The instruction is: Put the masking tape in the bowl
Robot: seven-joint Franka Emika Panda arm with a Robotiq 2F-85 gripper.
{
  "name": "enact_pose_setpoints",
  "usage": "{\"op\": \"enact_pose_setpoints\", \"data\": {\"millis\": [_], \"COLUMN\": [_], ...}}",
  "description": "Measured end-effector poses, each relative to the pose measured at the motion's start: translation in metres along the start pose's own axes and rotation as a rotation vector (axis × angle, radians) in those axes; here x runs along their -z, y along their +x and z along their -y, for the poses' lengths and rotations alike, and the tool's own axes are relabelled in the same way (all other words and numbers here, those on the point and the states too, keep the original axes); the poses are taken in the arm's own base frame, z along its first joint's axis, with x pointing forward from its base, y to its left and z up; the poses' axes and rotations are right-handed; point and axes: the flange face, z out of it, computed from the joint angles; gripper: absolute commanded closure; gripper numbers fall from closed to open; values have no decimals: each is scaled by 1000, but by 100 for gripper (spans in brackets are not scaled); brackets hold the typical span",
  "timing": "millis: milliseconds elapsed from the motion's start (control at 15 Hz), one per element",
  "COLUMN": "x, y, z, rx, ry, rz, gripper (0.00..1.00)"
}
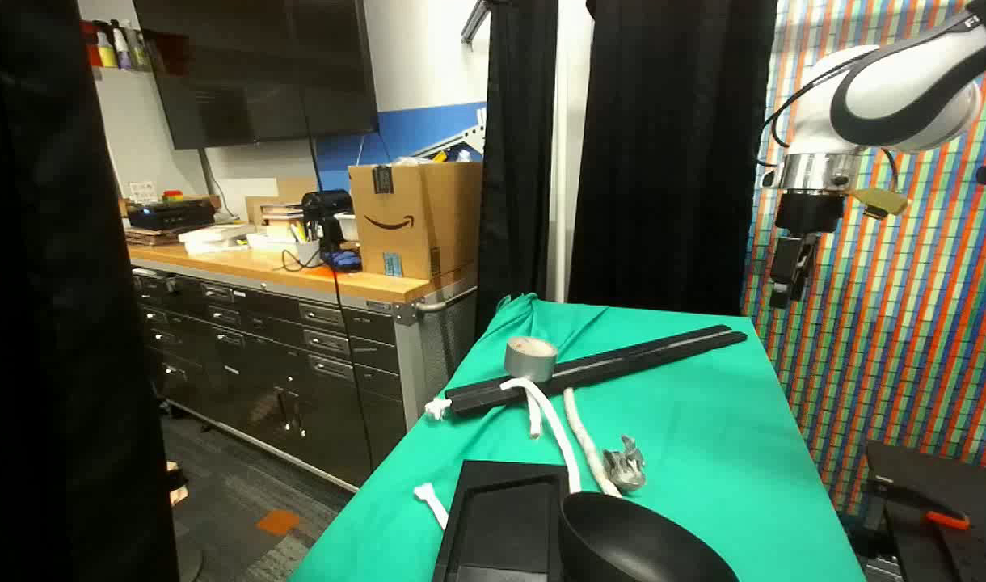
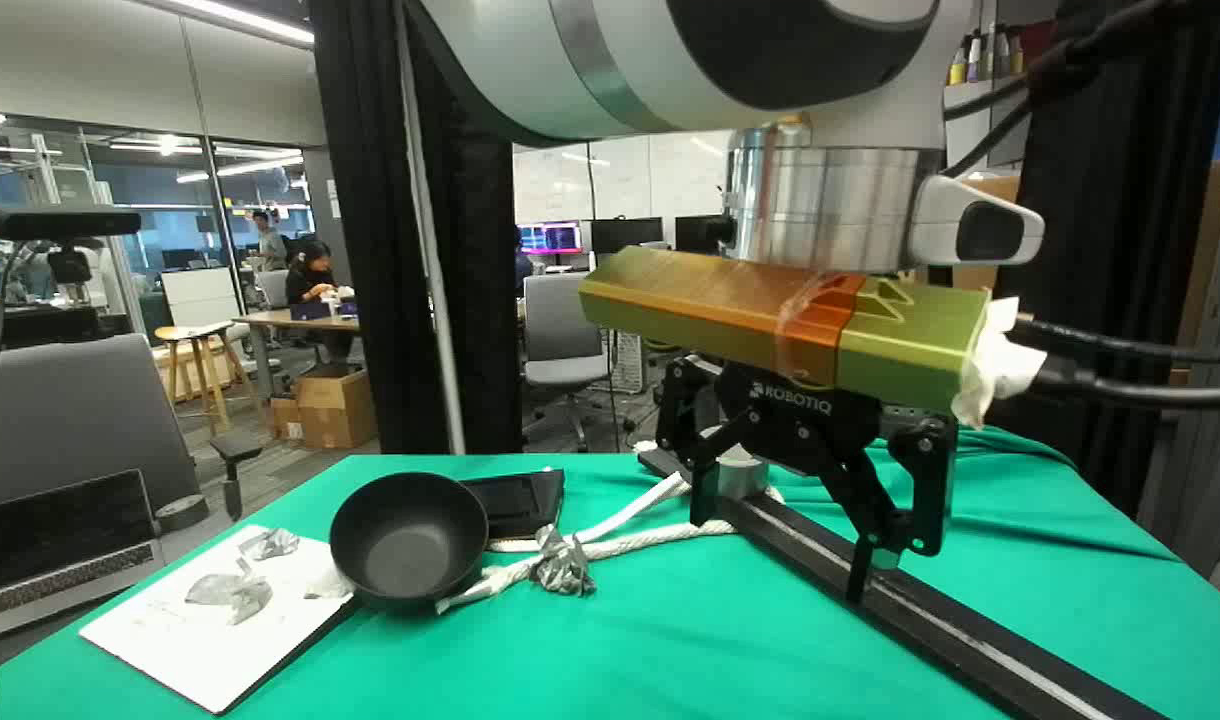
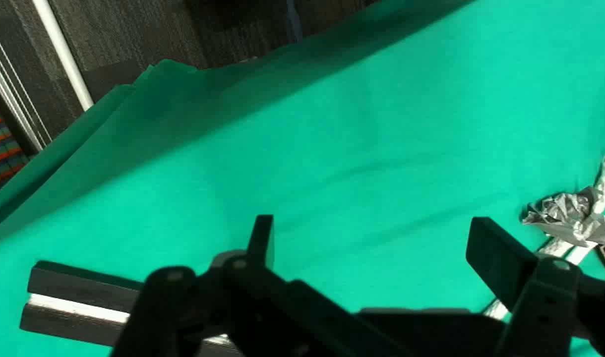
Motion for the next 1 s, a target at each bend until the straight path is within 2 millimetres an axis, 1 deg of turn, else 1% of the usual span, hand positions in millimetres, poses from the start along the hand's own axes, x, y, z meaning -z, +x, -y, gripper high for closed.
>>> {"op": "enact_pose_setpoints", "data": {"millis": [733, 867, 1000], "x": [0, 8, 23], "y": [1, 6, 16], "z": [1, 2, 5], "rx": [2, -8, -31], "ry": [-3, 1, 17], "rz": [1, -26, -73], "gripper": [0, 0, 0]}}
